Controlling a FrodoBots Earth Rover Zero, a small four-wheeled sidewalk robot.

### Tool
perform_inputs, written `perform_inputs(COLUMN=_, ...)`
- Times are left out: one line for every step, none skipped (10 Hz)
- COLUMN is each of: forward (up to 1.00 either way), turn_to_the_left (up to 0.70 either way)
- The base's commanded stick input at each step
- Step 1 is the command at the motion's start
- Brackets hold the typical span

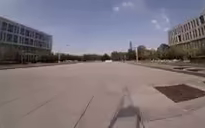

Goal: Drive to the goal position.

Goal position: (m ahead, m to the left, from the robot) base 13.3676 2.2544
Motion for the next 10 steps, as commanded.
perform_inputs(forward=1.00, turn_to_the_left=0.00)
perform_inputs(forward=1.00, turn_to_the_left=0.00)
perform_inputs(forward=1.00, turn_to_the_left=0.00)
perform_inputs(forward=1.00, turn_to_the_left=0.00)
perform_inputs(forward=1.00, turn_to_the_left=0.00)
perform_inputs(forward=1.00, turn_to_the_left=0.00)
perform_inputs(forward=1.00, turn_to_the_left=0.00)
perform_inputs(forward=1.00, turn_to_the_left=0.00)
perform_inputs(forward=1.00, turn_to_the_left=0.00)
perform_inputs(forward=1.00, turn_to_the_left=0.00)
